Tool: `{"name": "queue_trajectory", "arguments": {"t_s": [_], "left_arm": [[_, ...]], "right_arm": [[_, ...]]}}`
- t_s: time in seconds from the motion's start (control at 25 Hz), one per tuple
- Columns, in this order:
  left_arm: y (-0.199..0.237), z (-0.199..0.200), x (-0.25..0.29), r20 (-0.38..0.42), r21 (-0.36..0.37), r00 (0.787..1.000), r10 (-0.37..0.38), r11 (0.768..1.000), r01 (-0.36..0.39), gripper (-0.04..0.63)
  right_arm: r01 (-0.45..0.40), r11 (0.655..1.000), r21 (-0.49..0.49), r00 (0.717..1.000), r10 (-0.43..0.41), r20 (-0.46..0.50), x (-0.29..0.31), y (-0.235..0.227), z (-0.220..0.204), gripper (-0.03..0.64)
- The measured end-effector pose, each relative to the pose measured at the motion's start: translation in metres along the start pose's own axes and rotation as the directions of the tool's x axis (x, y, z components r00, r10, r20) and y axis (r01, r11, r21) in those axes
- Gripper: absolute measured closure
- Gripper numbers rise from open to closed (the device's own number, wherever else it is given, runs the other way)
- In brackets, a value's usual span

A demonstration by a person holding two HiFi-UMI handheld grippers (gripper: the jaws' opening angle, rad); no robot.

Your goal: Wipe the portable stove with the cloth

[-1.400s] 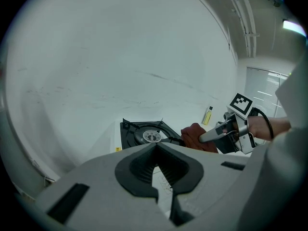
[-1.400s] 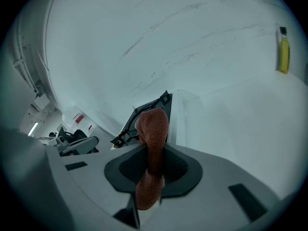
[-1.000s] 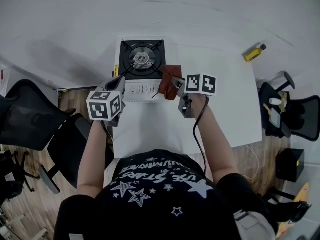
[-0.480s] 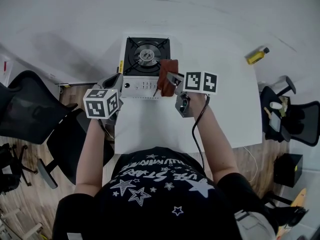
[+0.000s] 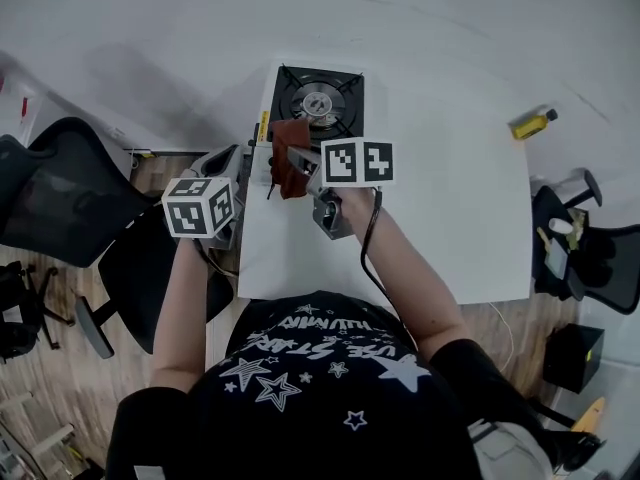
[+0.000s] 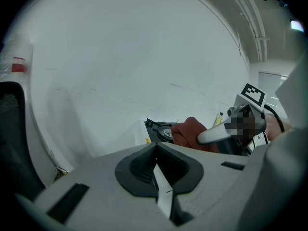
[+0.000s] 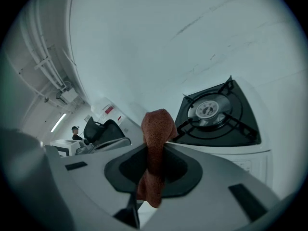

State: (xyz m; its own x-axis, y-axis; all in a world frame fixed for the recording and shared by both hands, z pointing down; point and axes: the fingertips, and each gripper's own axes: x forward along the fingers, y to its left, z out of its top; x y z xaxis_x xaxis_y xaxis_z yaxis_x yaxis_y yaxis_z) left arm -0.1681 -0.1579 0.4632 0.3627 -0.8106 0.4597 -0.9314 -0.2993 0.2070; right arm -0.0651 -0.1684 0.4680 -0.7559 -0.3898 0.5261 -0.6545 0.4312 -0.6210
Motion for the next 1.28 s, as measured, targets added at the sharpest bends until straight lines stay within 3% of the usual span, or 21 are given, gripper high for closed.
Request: {"name": "queue_trajectory", "arguments": {"t_s": [0.4,1.08,1.28], "left_arm": [[0.020,-0.029,-0.022,-0.033,-0.046,0.998,0.051,0.998,-0.052,0.588],[-0.005,-0.052,-0.020,-0.067,-0.033,0.998,-0.006,0.999,0.003,0.588],[-0.031,-0.055,-0.014,-0.079,-0.015,0.996,-0.034,0.999,0.033,0.588]], "right_arm": [[-0.001,0.999,-0.047,0.990,-0.006,-0.139,0.057,0.013,-0.048,0.551],[0.108,0.994,0.022,0.990,-0.105,-0.098,0.023,-0.042,-0.065,0.551],[0.134,0.991,0.031,0.988,-0.131,-0.079,-0.005,-0.061,-0.064,0.551]]}}
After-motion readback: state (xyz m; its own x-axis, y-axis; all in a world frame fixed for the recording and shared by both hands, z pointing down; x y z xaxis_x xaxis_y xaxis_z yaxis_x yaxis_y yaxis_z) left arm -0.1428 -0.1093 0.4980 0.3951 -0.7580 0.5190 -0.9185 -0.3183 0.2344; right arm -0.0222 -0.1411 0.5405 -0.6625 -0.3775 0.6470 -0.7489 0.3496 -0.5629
